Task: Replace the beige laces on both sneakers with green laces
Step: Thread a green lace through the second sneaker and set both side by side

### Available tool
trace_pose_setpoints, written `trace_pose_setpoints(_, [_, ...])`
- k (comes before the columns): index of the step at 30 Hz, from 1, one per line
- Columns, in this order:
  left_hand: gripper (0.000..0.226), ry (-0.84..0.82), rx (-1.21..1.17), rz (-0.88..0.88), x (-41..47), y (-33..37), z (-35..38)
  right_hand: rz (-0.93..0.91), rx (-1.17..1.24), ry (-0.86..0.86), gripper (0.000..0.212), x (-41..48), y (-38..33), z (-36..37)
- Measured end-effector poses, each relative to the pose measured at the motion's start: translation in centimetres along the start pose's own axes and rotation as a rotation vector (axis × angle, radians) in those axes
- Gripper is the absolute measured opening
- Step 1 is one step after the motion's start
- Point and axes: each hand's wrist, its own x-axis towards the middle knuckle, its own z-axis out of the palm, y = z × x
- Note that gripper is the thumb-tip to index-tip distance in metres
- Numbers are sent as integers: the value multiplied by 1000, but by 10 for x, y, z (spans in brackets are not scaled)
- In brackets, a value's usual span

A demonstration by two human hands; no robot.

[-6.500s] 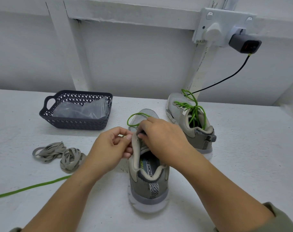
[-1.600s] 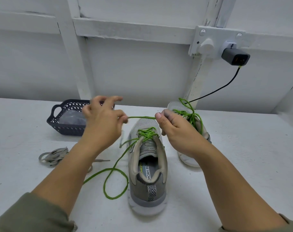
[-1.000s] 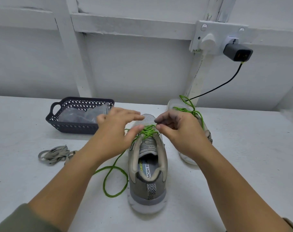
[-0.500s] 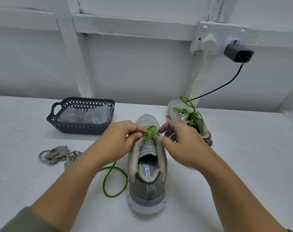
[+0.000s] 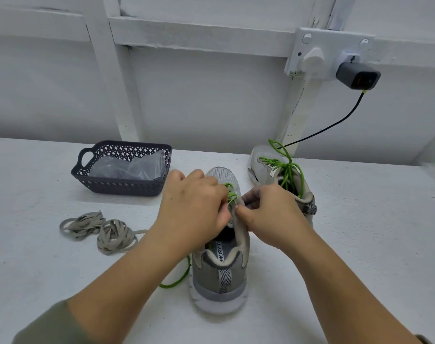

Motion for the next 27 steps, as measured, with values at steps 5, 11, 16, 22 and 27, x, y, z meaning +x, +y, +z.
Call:
trace_pose_setpoints(5, [28,58,97,2,-1,2,8,10,7,-8,7,0,2,-1])
trace_pose_setpoints(11, [32,131,-93,-74,-2,-3,15,11,-4,-13,8,0,2,-1])
trace_pose_setpoints(16, [14,169,-148,-14,-3,-6,17,6,-1,-10,9,1,2,-1])
trace_pose_setpoints(22, [17,125,-87,37,0,-4,18,-4,-11,-5,9,0,3,0])
trace_pose_setpoints(27, [10,96,-109,-66,0,-7,18,-45,-82,-38,10,-2,1,-4])
